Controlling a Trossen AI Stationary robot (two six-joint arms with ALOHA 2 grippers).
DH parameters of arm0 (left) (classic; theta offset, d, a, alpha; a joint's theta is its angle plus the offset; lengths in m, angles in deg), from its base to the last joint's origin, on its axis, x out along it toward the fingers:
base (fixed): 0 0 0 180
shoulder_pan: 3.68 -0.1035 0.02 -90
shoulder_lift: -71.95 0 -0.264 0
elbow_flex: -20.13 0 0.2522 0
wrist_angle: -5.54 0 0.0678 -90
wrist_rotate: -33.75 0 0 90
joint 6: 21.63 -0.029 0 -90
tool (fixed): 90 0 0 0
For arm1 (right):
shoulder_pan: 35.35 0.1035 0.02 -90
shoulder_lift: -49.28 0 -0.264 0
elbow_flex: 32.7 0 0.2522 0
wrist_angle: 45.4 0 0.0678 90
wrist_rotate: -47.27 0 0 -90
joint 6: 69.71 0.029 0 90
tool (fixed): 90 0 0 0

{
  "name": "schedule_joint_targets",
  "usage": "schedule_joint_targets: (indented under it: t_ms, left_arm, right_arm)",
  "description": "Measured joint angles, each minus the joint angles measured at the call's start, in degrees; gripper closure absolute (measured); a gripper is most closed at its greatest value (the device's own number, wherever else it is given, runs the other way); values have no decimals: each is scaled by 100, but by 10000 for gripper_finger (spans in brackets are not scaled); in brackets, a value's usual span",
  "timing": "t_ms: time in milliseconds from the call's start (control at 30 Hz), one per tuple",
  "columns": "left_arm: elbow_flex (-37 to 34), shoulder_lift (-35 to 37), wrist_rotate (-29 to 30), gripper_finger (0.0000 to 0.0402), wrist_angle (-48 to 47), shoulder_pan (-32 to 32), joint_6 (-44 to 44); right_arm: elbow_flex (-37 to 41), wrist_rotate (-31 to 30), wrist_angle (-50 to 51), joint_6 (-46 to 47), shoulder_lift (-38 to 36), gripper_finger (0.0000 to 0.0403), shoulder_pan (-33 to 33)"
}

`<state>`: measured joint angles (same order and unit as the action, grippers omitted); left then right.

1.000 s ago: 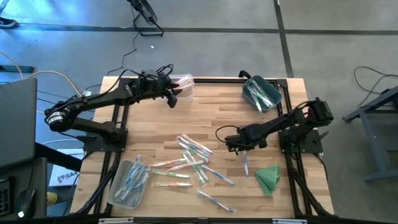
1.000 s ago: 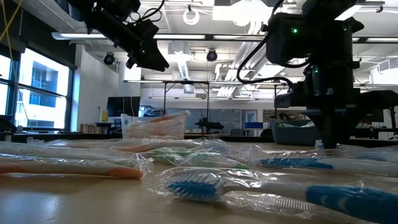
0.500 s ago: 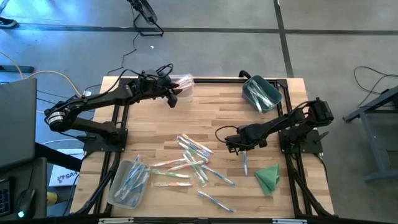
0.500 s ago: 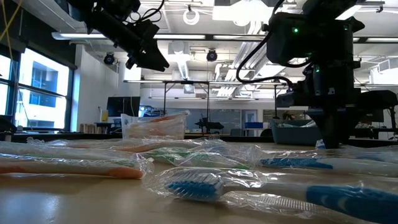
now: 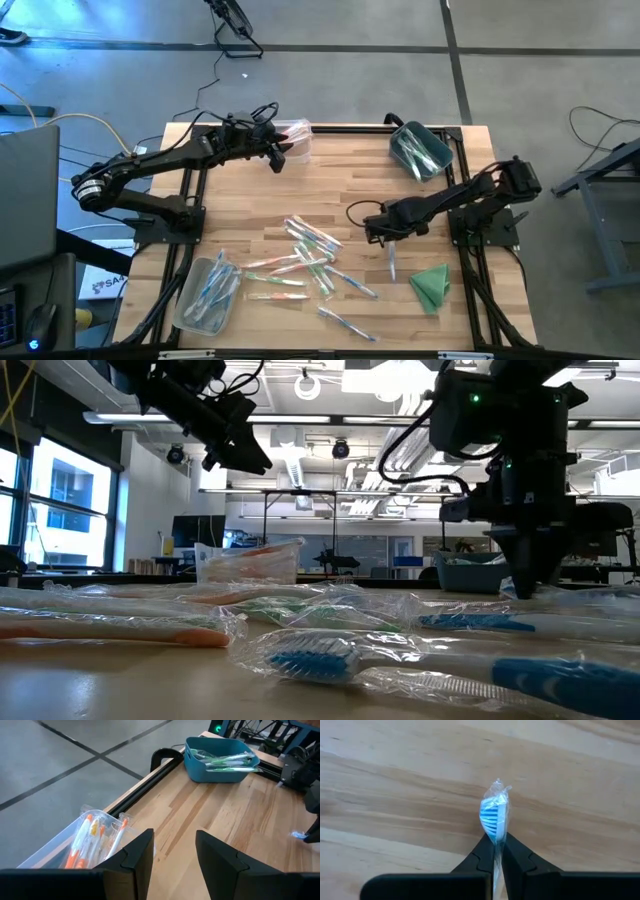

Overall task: Pick & Place Toothbrushes
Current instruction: Put the blue toothbrush into the gray bin

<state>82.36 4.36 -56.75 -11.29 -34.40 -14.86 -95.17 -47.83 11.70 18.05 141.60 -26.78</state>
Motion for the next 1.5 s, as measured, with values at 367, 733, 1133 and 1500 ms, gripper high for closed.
schedule_joint_targets:
  t_ms: [367, 733, 1133, 1500]
  left_arm:
    - [0, 0, 1, 259, 2, 0, 0]
    - [-2, 0, 3, 259, 24, 0, 0]
    - [-2, 0, 8, 259, 24, 0, -2]
    - [-2, 0, 110, 259, 24, 0, -2]
  right_arm:
    - [-9, -421, 160, -430, -585, 396, -323]
    - [-15, -845, 82, -1130, -1258, 396, -823]
    - [-15, -999, -206, -2087, -1832, 396, -1513]
    - [-17, -803, -633, -3022, -1879, 396, -2136]
